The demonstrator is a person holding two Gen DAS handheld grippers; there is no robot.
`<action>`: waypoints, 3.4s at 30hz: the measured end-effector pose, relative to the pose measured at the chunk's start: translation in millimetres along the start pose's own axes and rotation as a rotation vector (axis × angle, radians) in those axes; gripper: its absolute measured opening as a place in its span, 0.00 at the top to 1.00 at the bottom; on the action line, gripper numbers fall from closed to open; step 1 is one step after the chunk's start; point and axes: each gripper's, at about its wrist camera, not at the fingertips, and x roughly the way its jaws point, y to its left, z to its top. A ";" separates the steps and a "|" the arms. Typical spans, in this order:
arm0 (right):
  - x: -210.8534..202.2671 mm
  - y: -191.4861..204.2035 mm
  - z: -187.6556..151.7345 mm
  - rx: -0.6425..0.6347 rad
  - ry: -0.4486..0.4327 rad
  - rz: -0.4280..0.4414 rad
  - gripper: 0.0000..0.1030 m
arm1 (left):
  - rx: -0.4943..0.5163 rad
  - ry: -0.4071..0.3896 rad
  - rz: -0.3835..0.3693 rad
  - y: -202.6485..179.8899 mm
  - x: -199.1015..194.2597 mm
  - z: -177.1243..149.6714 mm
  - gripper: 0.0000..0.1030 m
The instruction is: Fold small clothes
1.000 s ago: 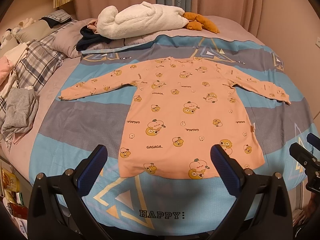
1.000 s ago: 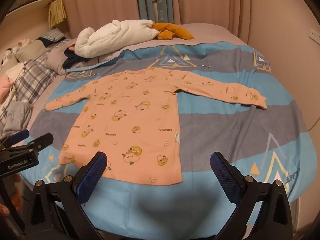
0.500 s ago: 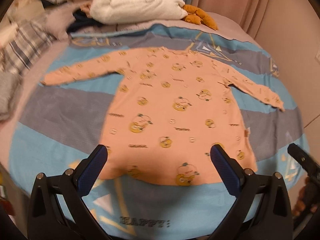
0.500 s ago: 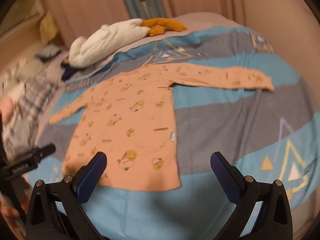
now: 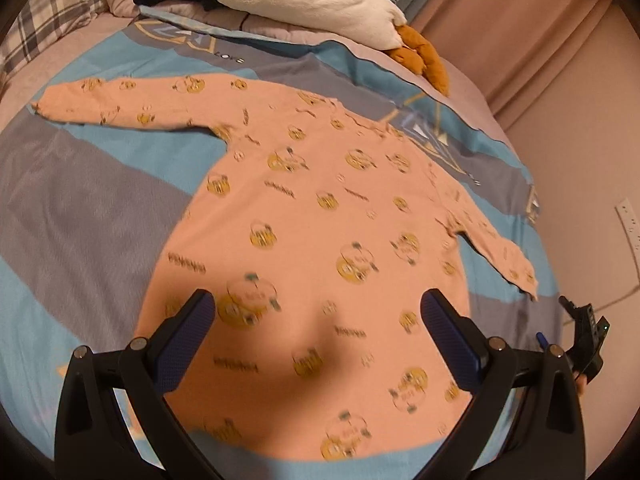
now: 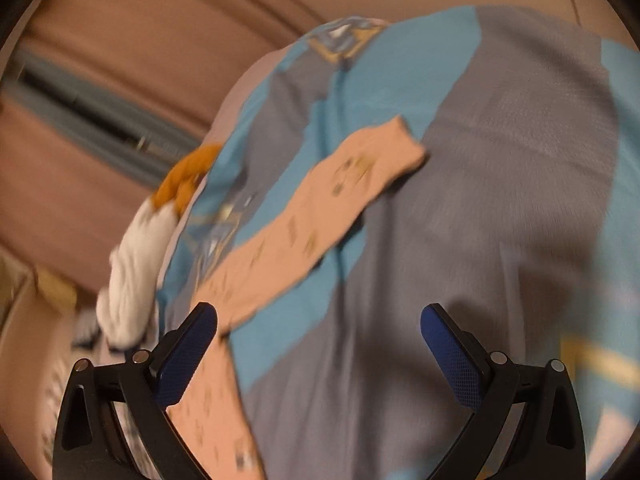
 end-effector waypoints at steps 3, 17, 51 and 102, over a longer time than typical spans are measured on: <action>26.8 -8.8 23.0 0.081 -0.028 0.013 0.11 | 0.007 -0.002 0.021 2.9 10.7 10.4 0.00; 66.8 -5.8 88.8 0.100 -0.099 -0.011 0.91 | -0.044 0.024 0.064 32.3 36.2 30.2 0.00; 236.7 391.9 -359.7 -1.652 0.345 -0.218 0.64 | -0.230 -0.035 0.107 170.1 -14.1 36.0 0.00; 149.2 244.2 -167.4 -0.899 0.284 0.050 0.69 | -0.812 -0.330 -0.072 365.1 8.6 150.7 0.95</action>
